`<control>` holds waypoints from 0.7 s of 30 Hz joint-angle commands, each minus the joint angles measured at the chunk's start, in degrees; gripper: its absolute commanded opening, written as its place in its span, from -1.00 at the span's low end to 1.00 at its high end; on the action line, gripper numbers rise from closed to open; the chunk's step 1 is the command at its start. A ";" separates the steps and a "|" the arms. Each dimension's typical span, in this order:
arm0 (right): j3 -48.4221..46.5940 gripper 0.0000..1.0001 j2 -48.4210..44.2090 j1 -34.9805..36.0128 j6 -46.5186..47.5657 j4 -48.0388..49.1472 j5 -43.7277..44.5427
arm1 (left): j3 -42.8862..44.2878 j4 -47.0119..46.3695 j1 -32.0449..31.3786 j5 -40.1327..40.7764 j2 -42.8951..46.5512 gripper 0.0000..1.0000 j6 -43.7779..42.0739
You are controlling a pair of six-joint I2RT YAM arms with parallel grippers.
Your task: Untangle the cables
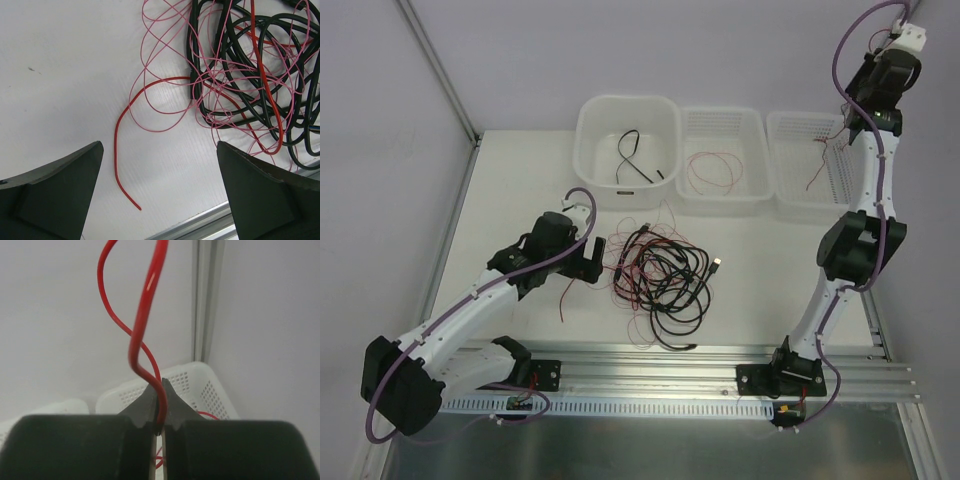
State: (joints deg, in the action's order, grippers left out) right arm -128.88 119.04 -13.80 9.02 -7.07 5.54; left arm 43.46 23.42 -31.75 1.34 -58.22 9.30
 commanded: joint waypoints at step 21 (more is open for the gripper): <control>7.76 0.37 6.39 -3.07 -10.33 -18.34 -14.59 | 0.39 -0.04 0.90 -2.31 0.30 0.98 -1.22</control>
State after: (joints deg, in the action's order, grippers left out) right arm -122.67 132.62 -16.56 0.38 -25.67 -5.78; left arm 43.44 23.42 -31.40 -0.08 -58.94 8.67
